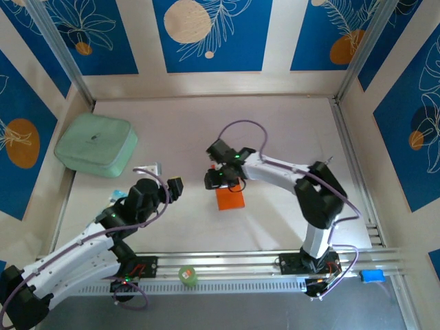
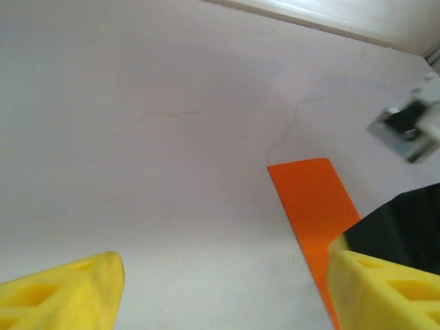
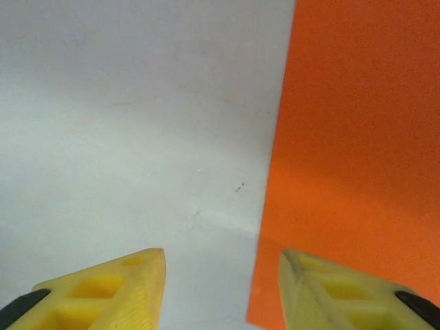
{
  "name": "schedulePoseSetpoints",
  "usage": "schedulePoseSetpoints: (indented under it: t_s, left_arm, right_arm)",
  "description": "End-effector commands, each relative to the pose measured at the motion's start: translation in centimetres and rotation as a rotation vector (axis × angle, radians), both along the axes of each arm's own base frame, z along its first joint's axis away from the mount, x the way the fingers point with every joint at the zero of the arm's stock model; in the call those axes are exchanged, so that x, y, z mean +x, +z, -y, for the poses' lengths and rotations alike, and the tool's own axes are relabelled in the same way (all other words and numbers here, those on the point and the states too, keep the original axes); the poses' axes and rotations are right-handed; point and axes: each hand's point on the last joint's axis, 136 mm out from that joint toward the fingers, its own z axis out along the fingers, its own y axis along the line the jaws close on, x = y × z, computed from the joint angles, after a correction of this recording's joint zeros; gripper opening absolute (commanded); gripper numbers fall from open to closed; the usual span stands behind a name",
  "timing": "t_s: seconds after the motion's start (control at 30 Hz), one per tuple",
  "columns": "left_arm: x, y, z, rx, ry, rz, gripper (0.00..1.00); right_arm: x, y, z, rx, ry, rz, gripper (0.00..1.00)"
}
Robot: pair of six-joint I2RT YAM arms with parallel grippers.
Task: Fold a paper plane with a square sheet of paper (pick it up from the middle)
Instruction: Turn over the paper at the center of the table.
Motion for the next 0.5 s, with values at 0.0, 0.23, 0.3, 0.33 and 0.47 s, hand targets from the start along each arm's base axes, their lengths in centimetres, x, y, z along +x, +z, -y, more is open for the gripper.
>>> schedulePoseSetpoints:
  t_s: [0.0,0.23,0.3,0.33,0.47]
  left_arm:
    - [0.0,-0.5,0.9,-0.018,-0.036,-0.055,0.64]
    - [0.7,-2.3,5.3,-0.078,-0.18,-0.17,0.34]
    - [0.9,-3.0,6.8,-0.095,-0.226,-0.217,0.29]
    - [1.0,-3.4,7.7,-0.11,-0.251,-0.24,0.28]
    - [1.2,-4.9,10.8,-0.163,-0.338,-0.335,0.22]
  right_arm:
    - [0.9,4.5,-0.8,0.323,-0.048,-0.029,0.45]
    - [1.3,2.4,6.7,0.4,-0.218,-0.078,0.23]
    - [1.0,1.5,8.1,0.402,-0.243,-0.094,0.18]
    - [0.7,1.1,8.6,0.399,-0.251,-0.104,0.17]
    - [0.1,0.0,9.3,0.399,-0.258,-0.129,0.14]
